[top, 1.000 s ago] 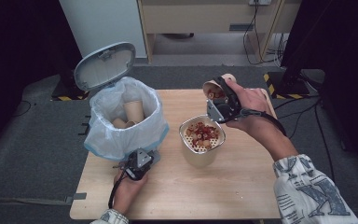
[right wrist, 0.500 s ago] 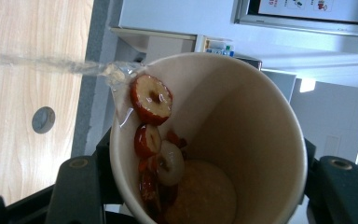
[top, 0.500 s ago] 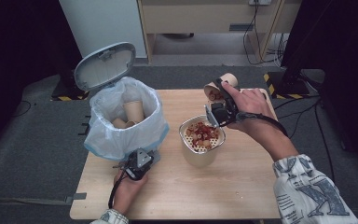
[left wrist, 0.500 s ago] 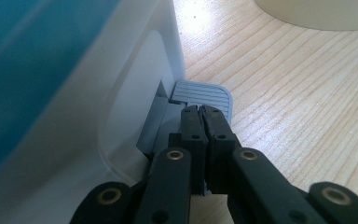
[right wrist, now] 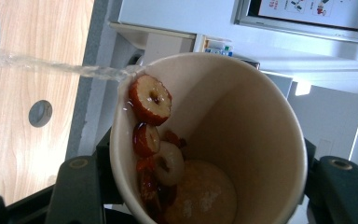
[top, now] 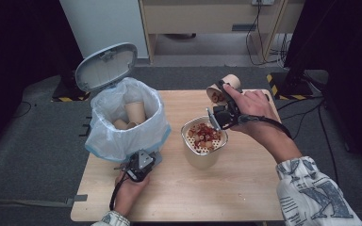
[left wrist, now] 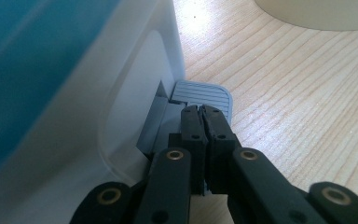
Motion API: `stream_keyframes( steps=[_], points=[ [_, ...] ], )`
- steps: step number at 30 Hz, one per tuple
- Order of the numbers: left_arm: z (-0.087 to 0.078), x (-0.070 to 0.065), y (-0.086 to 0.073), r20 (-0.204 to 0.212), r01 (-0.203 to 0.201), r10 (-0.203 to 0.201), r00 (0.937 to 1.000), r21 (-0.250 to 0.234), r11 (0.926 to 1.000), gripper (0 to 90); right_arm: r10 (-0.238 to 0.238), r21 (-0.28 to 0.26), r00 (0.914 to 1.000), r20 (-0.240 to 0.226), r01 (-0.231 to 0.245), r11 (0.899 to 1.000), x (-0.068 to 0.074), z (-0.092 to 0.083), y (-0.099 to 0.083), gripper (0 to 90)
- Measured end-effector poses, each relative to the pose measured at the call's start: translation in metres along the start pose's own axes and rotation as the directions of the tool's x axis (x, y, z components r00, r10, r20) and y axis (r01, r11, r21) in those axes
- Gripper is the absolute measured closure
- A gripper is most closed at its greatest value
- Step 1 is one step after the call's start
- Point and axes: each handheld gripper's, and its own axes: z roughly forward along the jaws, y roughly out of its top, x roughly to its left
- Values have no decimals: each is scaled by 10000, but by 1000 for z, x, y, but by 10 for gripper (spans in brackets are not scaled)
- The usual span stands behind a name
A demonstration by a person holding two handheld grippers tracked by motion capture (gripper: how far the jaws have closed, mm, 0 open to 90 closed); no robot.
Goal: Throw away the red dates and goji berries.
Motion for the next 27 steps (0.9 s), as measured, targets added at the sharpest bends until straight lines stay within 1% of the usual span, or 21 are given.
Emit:
stream_keyframes(
  steps=[6, 9, 11, 14, 17, 20, 22, 23, 27],
  points=[
    [0, 0, 0, 0, -1, 1, 10000, -2, 10000, 873, 107, -55, 9999, 48, -107, 9999, 1, 0, 0, 369],
    [0, 0, 0, 4, 12, -12, 10000, -5, 10000, 873, 66, -22, 10000, 9, -66, 10000, 1, 0, -1, 369],
    [0, 0, 0, 2, 8, -8, 10000, -2, 10000, 872, 117, -36, 9999, 49, -117, 9999, 1, 0, -1, 369],
    [0, 0, 0, -2, -9, 9, 10000, -9, 10000, 872, 51, -32, 10000, 77, -51, 10000, 0, -1, -1, 369],
    [0, 0, 0, 1, -3, 3, 10000, -8, 10000, 872, -195, 38, 9997, 132, 195, 9998, 0, -2, 0, 369],
    [0, 0, 0, 5, 17, -17, 10000, -15, 10000, 872, -920, 126, 9953, 288, 917, 9957, 1, -2, 3, 370],
    [0, 0, 0, 1, 8, -8, 10000, -19, 10000, 872, -1153, 131, 9928, 337, 1149, 9933, 2, -2, 5, 371],
    [0, 0, 0, 5, 19, -19, 10000, -16, 10000, 872, -1236, 145, 9917, 343, 1231, 9923, 2, -3, 5, 371],
    [0, 0, 0, -2, 2, -2, 10000, 1, 10000, 872, -1133, 257, 9930, 339, 1124, 9933, 2, 0, 2, 372]
  ],
)
